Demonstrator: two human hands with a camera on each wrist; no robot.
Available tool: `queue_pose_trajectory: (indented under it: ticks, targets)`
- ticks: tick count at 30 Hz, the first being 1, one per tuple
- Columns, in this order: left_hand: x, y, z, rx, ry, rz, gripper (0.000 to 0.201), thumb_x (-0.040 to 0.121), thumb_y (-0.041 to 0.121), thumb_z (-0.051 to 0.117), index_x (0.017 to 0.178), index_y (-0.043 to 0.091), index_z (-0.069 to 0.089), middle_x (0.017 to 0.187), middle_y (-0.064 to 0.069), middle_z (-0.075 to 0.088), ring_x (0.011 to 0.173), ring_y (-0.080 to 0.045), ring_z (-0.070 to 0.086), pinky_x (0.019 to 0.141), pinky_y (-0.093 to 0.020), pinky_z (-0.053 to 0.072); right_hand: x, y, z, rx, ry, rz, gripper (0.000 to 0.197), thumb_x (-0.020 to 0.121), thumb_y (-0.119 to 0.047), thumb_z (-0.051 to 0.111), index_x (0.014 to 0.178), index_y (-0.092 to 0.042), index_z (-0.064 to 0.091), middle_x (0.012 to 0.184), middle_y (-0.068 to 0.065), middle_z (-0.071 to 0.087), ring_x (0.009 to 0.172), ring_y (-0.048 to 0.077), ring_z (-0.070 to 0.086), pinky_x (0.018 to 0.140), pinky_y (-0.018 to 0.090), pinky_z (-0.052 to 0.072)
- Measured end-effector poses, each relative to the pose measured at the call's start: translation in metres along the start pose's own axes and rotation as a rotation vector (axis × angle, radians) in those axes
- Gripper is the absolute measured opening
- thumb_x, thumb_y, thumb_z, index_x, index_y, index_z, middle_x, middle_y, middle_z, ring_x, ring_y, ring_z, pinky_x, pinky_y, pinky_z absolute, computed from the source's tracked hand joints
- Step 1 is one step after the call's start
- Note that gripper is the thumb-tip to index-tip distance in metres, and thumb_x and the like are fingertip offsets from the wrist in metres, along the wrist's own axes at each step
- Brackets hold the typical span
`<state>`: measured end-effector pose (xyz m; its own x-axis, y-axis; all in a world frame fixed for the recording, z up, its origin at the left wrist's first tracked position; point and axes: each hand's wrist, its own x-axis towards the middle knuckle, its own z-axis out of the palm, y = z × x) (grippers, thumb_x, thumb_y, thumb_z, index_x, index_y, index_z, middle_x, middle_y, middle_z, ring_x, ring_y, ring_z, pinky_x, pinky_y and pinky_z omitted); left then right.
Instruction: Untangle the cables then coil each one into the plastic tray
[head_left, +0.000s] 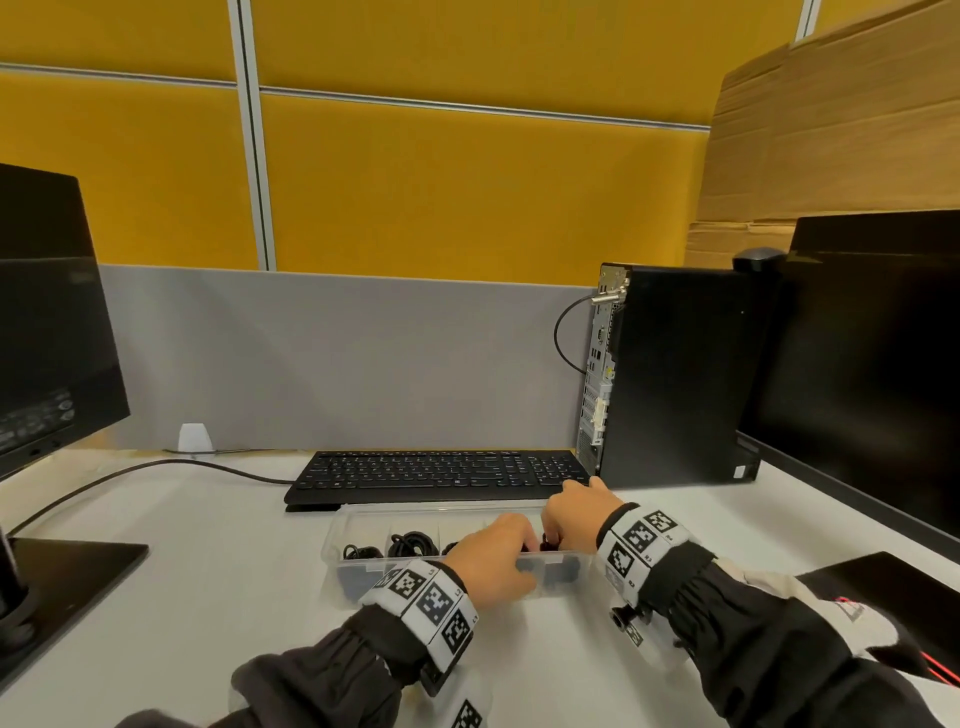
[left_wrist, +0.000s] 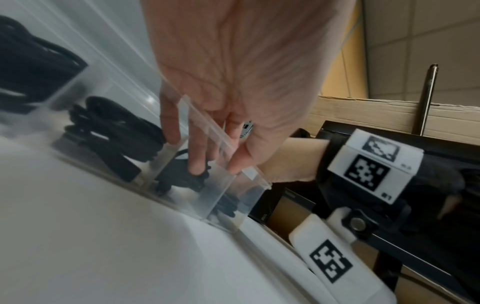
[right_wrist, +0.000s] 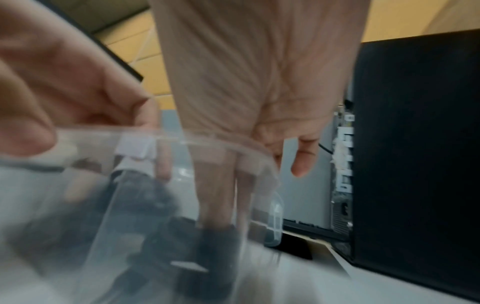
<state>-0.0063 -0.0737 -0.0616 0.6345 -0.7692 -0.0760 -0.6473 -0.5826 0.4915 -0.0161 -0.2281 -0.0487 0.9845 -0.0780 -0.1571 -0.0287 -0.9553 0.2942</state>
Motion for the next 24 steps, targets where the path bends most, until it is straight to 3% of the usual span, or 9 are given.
queue_pose_trajectory:
  ticks: [2, 4, 9, 12, 16, 20, 24]
  targets:
    - [-0.002, -0.002, -0.002, -0.043, 0.046, 0.008, 0.022, 0.089, 0.014, 0.051, 0.109, 0.018, 0.044, 0.084, 0.011, 0.040, 0.072, -0.006, 0.043, 0.063, -0.020, 0.039, -0.004, 0.007, 0.000, 0.175, 0.064, 0.017, 0.023, 0.090, -0.023, 0.059, 0.112, -0.018, 0.056, 0.114, 0.001, 0.064, 0.117, 0.022, 0.044, 0.098, 0.039, 0.029]
    - [-0.003, -0.003, -0.003, -0.047, 0.077, 0.009, 0.016, 0.090, 0.012, 0.048, 0.103, 0.020, 0.042, 0.080, 0.013, 0.035, 0.067, -0.002, 0.038, 0.057, -0.017, 0.033, -0.007, 0.013, -0.004, 0.275, 0.101, 0.042, 0.029, 0.087, -0.025, 0.063, 0.115, -0.021, 0.056, 0.113, -0.003, 0.065, 0.118, 0.018, 0.044, 0.099, 0.040, 0.029]
    - [-0.002, -0.003, -0.002, -0.043, 0.100, -0.016, 0.011, 0.092, 0.010, 0.043, 0.096, 0.021, 0.043, 0.083, 0.013, 0.036, 0.081, -0.013, 0.045, 0.073, -0.024, 0.039, -0.012, 0.013, -0.009, 0.255, 0.038, 0.005, 0.030, 0.085, -0.032, 0.066, 0.114, -0.025, 0.066, 0.113, -0.007, 0.067, 0.115, 0.016, 0.050, 0.104, 0.045, 0.025]
    - [-0.001, -0.004, -0.002, -0.047, 0.110, 0.001, 0.011, 0.093, 0.010, 0.044, 0.096, 0.021, 0.045, 0.084, 0.013, 0.036, 0.083, -0.012, 0.044, 0.071, -0.022, 0.037, -0.014, 0.015, -0.015, 0.205, -0.019, -0.010, 0.033, 0.084, -0.036, 0.067, 0.115, -0.026, 0.066, 0.117, -0.006, 0.065, 0.118, 0.018, 0.047, 0.105, 0.047, 0.024]
    - [0.001, -0.006, -0.001, -0.054, 0.112, 0.003, 0.012, 0.092, 0.010, 0.044, 0.092, 0.021, 0.045, 0.084, 0.013, 0.038, 0.074, -0.007, 0.042, 0.064, -0.019, 0.036, -0.010, 0.009, -0.016, 0.090, -0.050, -0.033, 0.041, 0.075, -0.043, 0.074, 0.112, -0.026, 0.068, 0.117, -0.003, 0.063, 0.118, 0.020, 0.043, 0.101, 0.044, 0.026]
    - [0.001, -0.005, 0.000, -0.040, 0.112, -0.002, 0.015, 0.092, 0.009, 0.044, 0.087, 0.023, 0.043, 0.103, 0.004, 0.042, 0.085, -0.013, 0.044, 0.070, -0.021, 0.036, -0.002, 0.004, -0.010, 0.014, -0.029, -0.043, 0.041, 0.072, -0.044, 0.076, 0.108, -0.026, 0.068, 0.114, -0.001, 0.064, 0.117, 0.022, 0.042, 0.099, 0.043, 0.027]
    - [0.001, -0.006, 0.000, -0.060, 0.118, -0.004, 0.011, 0.092, 0.010, 0.045, 0.090, 0.021, 0.044, 0.103, 0.003, 0.043, 0.086, -0.014, 0.045, 0.071, -0.022, 0.037, -0.002, 0.006, -0.008, 0.028, -0.035, -0.048, 0.044, 0.075, -0.042, 0.074, 0.114, -0.025, 0.063, 0.116, -0.001, 0.063, 0.117, 0.021, 0.042, 0.098, 0.041, 0.028]
